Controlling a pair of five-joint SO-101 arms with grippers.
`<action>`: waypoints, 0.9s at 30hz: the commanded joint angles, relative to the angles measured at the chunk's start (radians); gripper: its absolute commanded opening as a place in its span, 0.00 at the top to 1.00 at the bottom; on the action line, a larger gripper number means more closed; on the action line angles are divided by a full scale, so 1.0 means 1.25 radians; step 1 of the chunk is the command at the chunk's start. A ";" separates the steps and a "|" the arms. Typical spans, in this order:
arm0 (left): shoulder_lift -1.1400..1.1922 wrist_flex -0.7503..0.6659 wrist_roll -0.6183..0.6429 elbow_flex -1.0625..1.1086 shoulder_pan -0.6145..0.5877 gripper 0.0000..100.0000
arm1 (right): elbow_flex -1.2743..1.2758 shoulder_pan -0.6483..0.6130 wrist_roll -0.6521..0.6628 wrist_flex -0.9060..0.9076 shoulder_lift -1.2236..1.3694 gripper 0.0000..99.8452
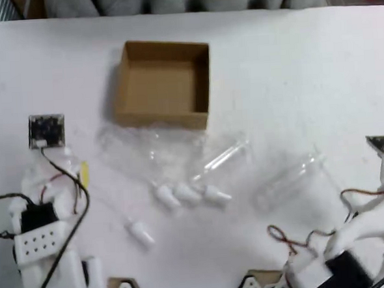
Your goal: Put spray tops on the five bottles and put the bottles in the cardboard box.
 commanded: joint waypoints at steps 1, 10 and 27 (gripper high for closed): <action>-0.015 -0.015 -0.011 -0.007 0.007 0.97 | 0.061 0.009 -0.015 -0.034 -0.145 0.98; -0.015 -0.014 -0.012 -0.005 -0.007 0.97 | 0.182 0.009 -0.303 -0.223 -0.094 0.98; -0.020 -0.020 -0.015 0.010 -0.004 0.97 | 0.038 -0.012 -0.493 -0.406 0.228 0.98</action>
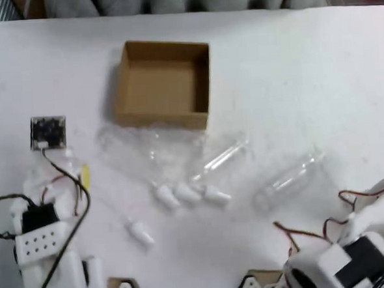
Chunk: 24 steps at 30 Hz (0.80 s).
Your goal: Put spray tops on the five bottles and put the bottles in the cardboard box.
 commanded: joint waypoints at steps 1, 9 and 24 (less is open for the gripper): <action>-0.020 -0.020 -0.018 -0.005 -0.003 0.97 | -0.082 0.001 -0.029 -0.013 0.034 0.98; -0.015 -0.044 -0.044 -0.004 0.001 0.97 | -0.211 0.033 -0.103 -0.002 0.145 0.98; -0.015 -0.048 -0.048 0.005 0.017 0.97 | -0.307 0.050 -0.187 0.149 0.159 0.98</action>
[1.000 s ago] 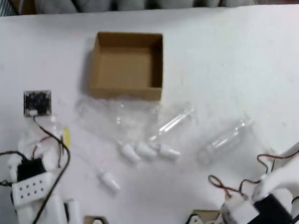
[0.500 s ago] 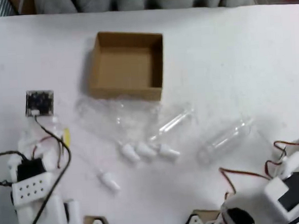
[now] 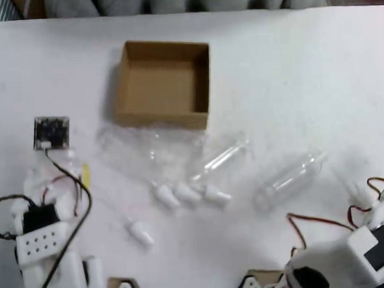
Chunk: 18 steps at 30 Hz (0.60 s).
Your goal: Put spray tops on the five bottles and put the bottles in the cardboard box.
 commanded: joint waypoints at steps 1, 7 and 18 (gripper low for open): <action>-0.015 -0.023 -0.012 -0.007 0.015 0.97 | 0.001 0.007 0.029 0.007 -0.009 0.98; -0.015 -0.021 -0.012 -0.007 0.012 0.97 | 0.069 0.003 0.077 -0.034 -0.008 0.98; -0.015 -0.018 -0.012 -0.007 0.012 0.97 | 0.058 0.001 0.043 -0.195 0.051 0.98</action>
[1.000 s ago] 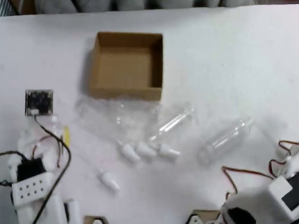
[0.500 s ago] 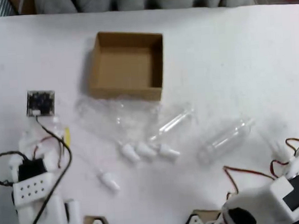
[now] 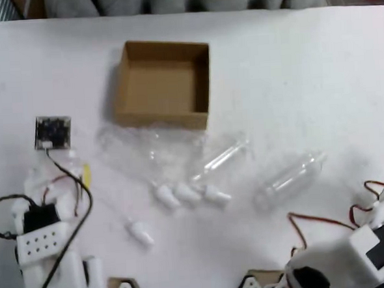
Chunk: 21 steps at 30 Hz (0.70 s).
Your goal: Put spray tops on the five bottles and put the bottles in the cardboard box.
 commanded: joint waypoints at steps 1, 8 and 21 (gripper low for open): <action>-0.015 -0.018 -0.007 -0.007 0.007 0.97 | -0.032 -0.006 -0.007 -0.020 0.040 0.98; -0.015 -0.018 -0.007 -0.007 0.007 0.97 | -0.166 -0.008 -0.012 0.035 0.109 0.98; -0.015 -0.018 -0.007 -0.007 0.007 0.97 | -0.412 -0.062 -0.164 0.339 0.110 0.98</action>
